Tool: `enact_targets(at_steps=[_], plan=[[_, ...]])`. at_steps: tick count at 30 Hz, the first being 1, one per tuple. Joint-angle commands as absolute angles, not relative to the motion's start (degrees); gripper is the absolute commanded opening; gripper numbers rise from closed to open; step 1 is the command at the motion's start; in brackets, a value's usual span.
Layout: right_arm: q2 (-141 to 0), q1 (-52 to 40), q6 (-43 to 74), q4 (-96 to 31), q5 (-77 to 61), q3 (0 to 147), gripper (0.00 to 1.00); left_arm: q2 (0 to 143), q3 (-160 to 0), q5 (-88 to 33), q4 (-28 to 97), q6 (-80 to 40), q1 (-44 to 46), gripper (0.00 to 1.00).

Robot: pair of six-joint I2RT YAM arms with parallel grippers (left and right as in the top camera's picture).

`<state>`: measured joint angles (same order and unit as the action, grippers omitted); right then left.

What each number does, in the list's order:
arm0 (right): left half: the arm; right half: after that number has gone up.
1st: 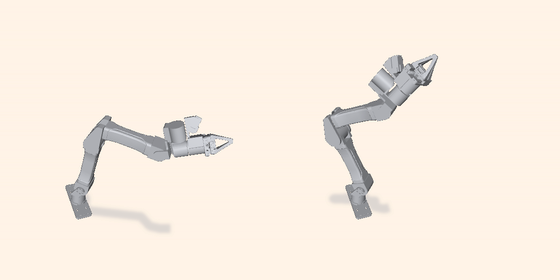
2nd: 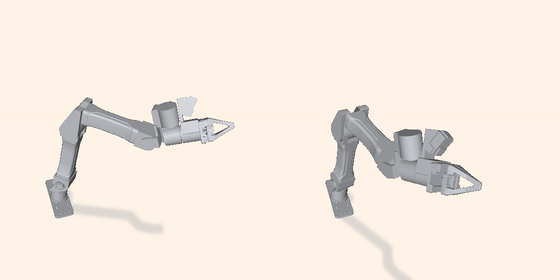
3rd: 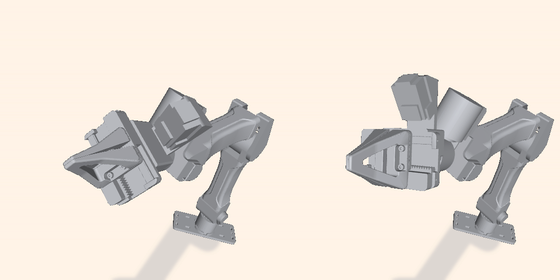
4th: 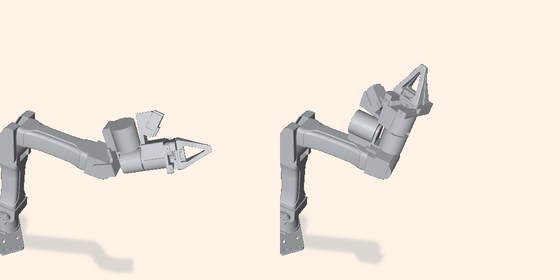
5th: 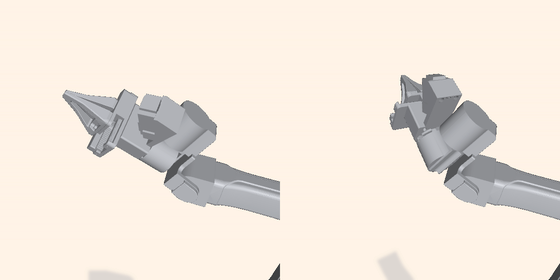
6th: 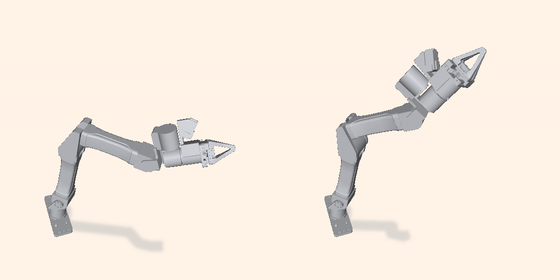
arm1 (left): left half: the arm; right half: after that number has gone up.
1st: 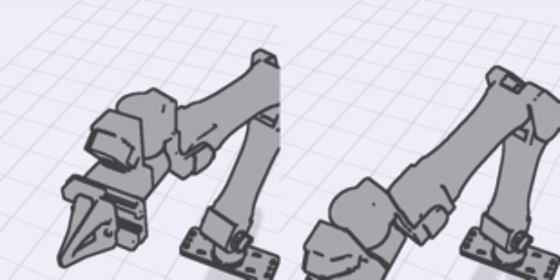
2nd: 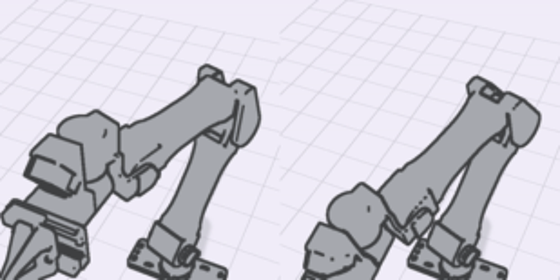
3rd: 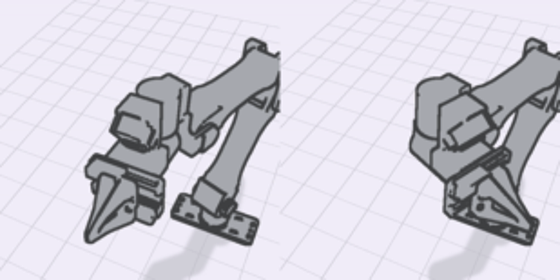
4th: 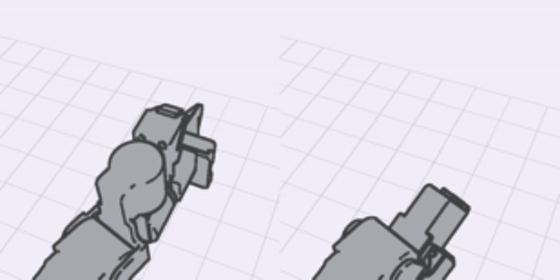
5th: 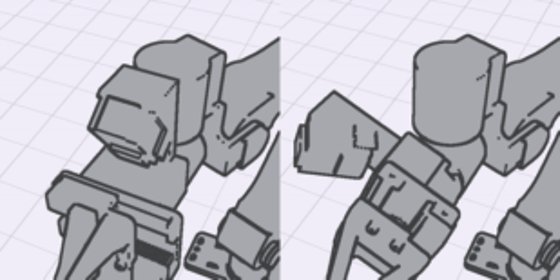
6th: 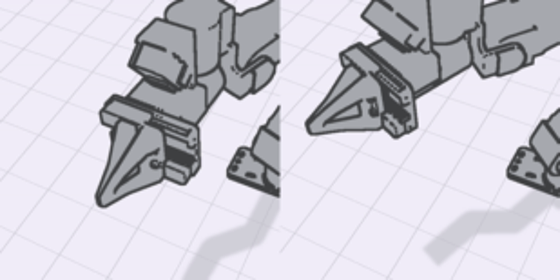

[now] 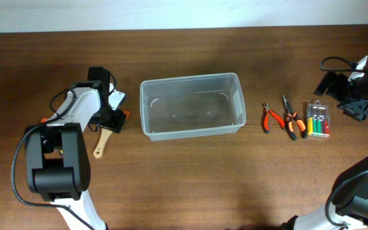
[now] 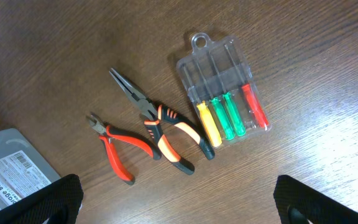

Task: Pack container
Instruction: 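Lower and close the left gripper on the orange scraper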

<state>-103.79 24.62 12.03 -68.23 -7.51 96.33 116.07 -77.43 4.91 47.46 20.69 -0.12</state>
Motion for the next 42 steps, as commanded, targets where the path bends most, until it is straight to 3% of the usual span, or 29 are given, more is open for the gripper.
enact_targets(at_steps=[1,14,23,29,34,42], plan=[[-104.3,24.8,12.5,-67.9,-6.8,97.6,0.99,118.3,-75.1,2.3,46.8,25.8,-0.2,0.71],[-104.3,24.8,12.5,-67.9,-6.7,97.6,0.99,118.3,-68.7,2.3,47.6,23.9,-0.3,0.79],[-104.3,24.8,12.5,-67.4,-6.8,97.6,0.98,118.3,-66.7,2.3,40.8,23.9,-0.3,0.78],[-104.3,24.8,12.5,-67.2,-6.8,97.6,0.99,118.3,-66.7,3.2,40.7,28.3,-0.3,0.65],[-104.3,24.8,12.5,-67.2,-6.8,97.6,0.99,118.3,-66.7,5.3,41.0,29.5,-0.3,0.62],[-104.3,24.8,12.5,-67.2,-6.8,97.6,0.99,118.3,-66.8,5.4,40.9,29.5,-0.3,0.34]])
